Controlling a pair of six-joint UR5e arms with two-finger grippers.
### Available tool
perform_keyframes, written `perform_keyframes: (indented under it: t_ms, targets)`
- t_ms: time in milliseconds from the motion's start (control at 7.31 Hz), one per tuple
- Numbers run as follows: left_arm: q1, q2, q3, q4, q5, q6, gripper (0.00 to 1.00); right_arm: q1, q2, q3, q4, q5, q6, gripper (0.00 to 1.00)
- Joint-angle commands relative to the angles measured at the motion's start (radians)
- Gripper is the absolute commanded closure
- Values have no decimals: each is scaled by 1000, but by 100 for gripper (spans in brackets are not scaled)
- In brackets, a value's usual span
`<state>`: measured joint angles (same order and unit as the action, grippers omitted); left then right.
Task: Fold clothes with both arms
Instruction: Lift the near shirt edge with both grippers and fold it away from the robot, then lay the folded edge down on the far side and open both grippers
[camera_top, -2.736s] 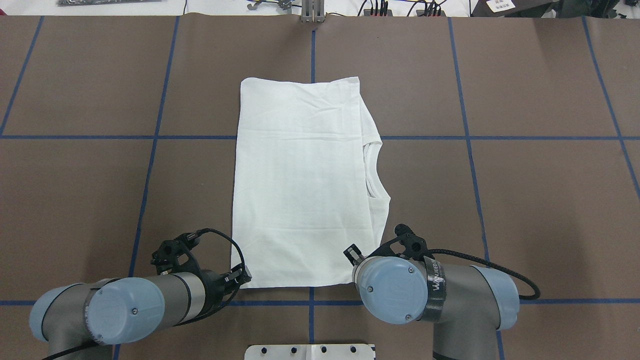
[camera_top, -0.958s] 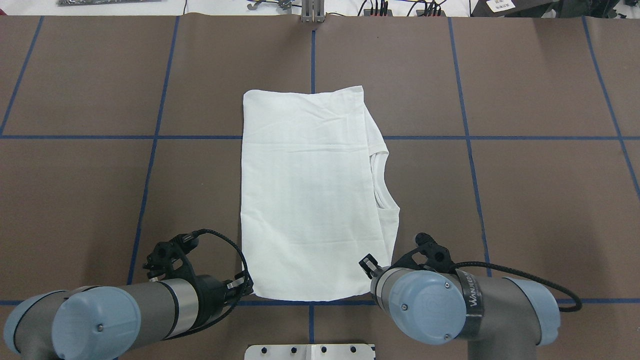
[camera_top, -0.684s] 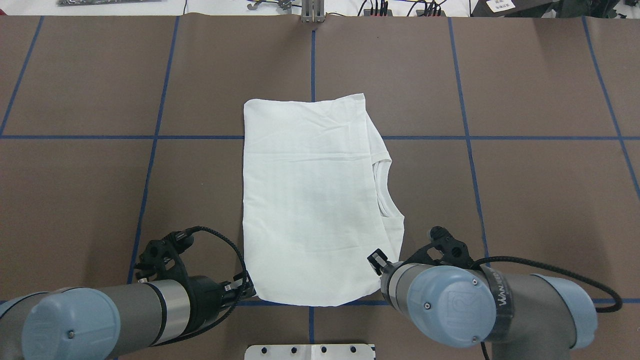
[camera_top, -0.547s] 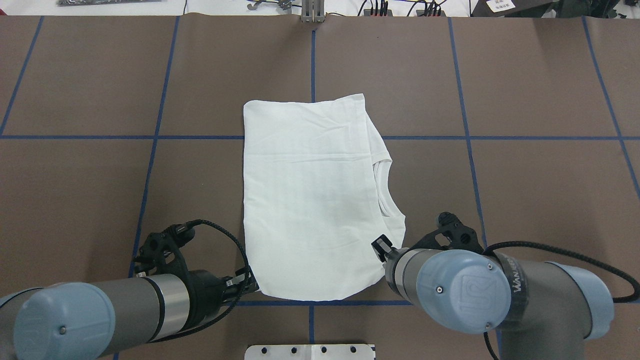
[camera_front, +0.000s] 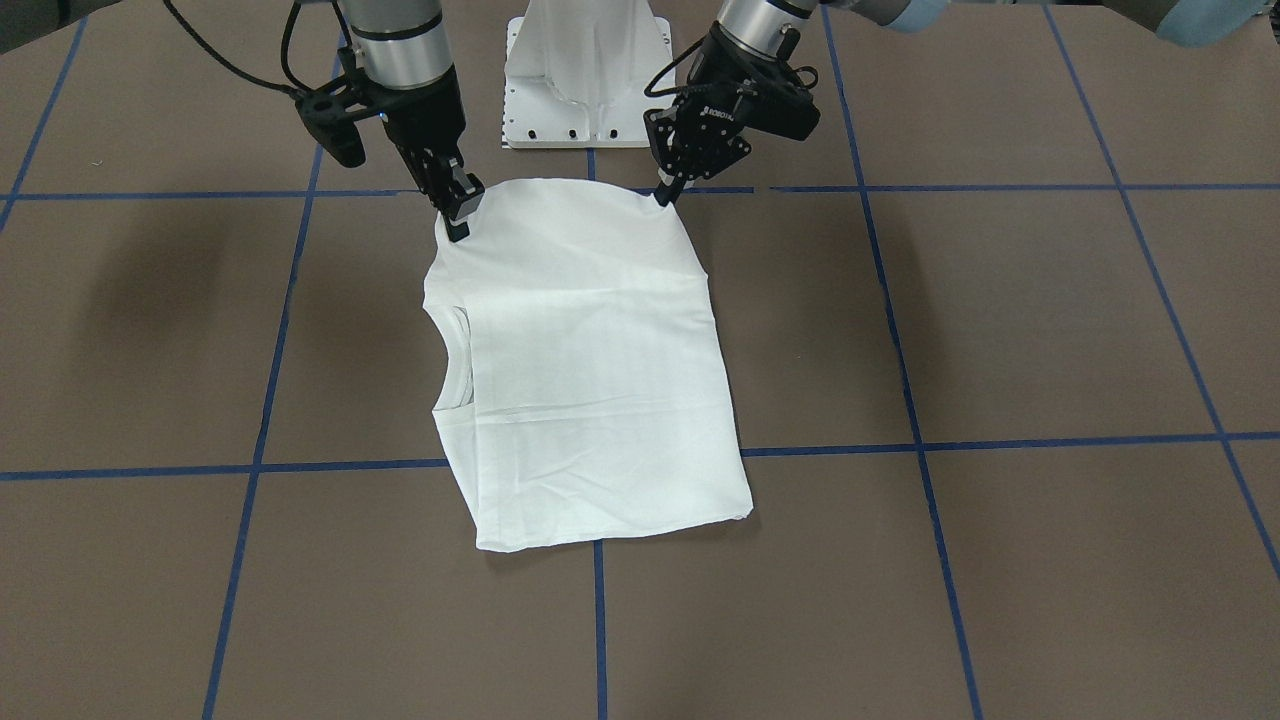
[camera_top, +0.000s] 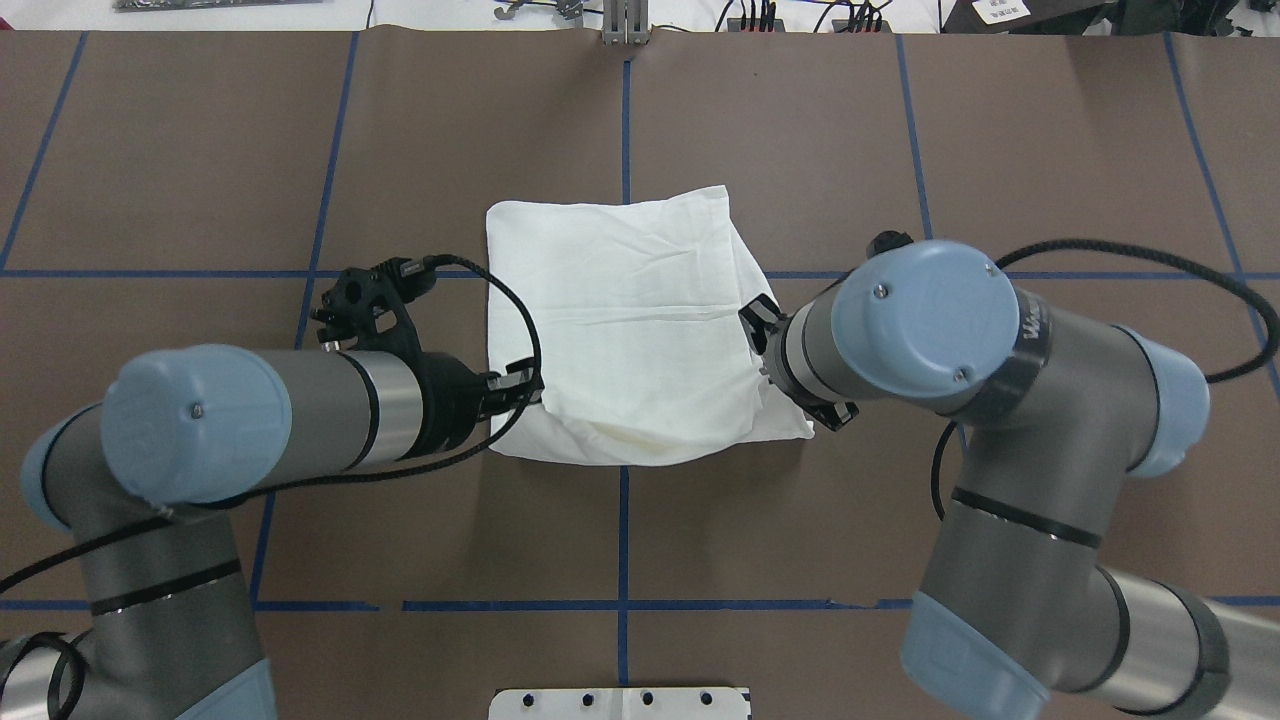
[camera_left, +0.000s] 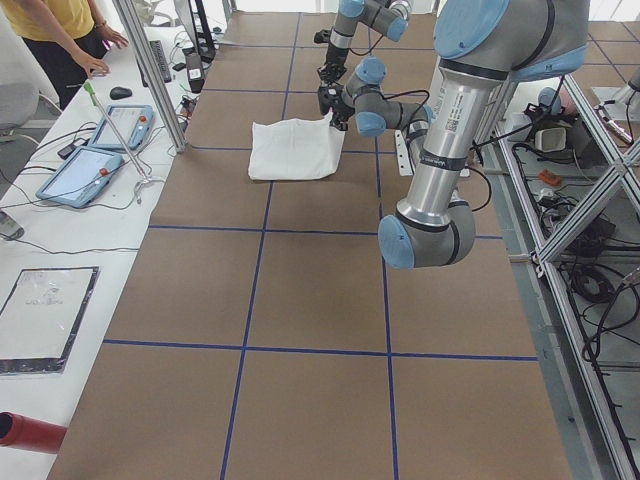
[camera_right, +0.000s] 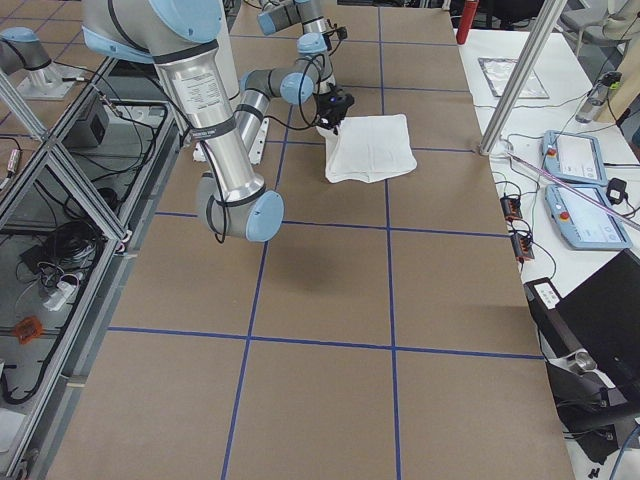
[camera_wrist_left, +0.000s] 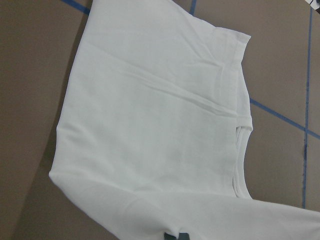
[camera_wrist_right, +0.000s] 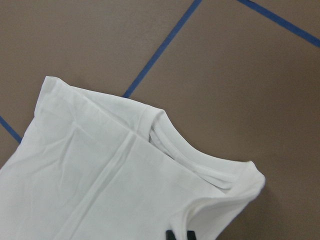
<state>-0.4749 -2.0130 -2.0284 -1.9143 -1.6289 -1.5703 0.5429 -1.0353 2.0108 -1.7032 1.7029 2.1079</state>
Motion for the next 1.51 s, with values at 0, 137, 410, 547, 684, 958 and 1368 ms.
perform_keyframes:
  t_ms: [0,137,410,547,684,958,1368]
  targets:
    - [-100,-88,170,-38,-19,84,100,89,41,-200,175,55,-45,100]
    - [-138,-125,283,-124,-26,96,100,118,102,-302,188,70,-86,100]
    - [-183,-156,431,-225,-39,137,100,173,207,-458,197,121,-130,100]
    - [-203,-174,479,-247,-39,171,100,187,239,-548,271,124,-140,100]
    - [-215,-176,509,-267,-39,180,100,198,280,-648,334,129,-141,100]
    - [-217,-181,540,-281,-37,187,100,198,342,-782,404,130,-147,100]
    - [-234,-182,657,-408,-31,223,67,198,374,-892,486,130,-181,1]
